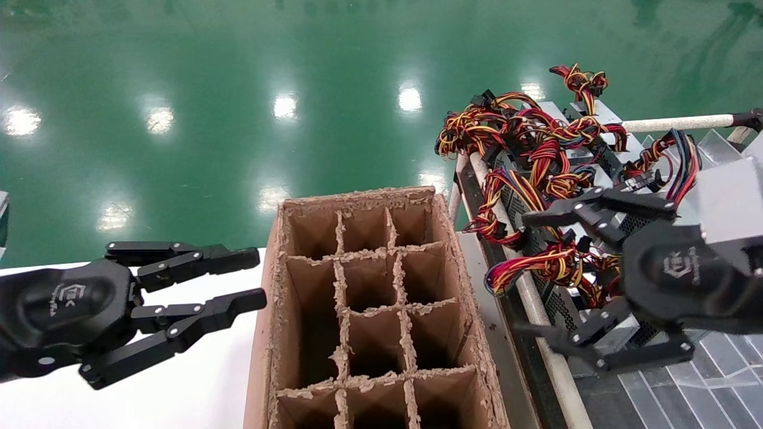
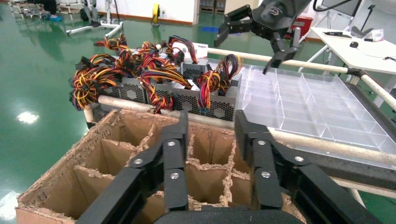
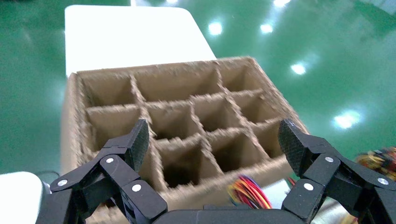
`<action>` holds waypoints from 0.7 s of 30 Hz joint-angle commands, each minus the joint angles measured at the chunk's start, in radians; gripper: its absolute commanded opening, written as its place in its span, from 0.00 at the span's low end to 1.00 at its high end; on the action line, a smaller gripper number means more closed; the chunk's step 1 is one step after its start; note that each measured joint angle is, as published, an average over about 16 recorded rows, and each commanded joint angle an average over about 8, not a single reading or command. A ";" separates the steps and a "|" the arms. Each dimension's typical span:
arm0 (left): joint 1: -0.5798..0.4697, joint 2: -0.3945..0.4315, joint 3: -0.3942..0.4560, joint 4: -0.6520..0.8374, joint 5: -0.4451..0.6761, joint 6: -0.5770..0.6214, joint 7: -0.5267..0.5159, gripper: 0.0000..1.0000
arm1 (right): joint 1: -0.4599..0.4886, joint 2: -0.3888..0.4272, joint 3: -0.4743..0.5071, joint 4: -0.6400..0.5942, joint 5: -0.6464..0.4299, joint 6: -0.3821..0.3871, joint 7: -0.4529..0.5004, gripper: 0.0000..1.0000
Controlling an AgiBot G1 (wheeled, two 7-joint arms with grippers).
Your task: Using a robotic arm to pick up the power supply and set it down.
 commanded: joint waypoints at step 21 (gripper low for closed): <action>0.000 0.000 0.000 0.000 0.000 0.000 0.000 1.00 | -0.309 -0.155 0.243 -0.028 0.131 -0.064 -0.006 1.00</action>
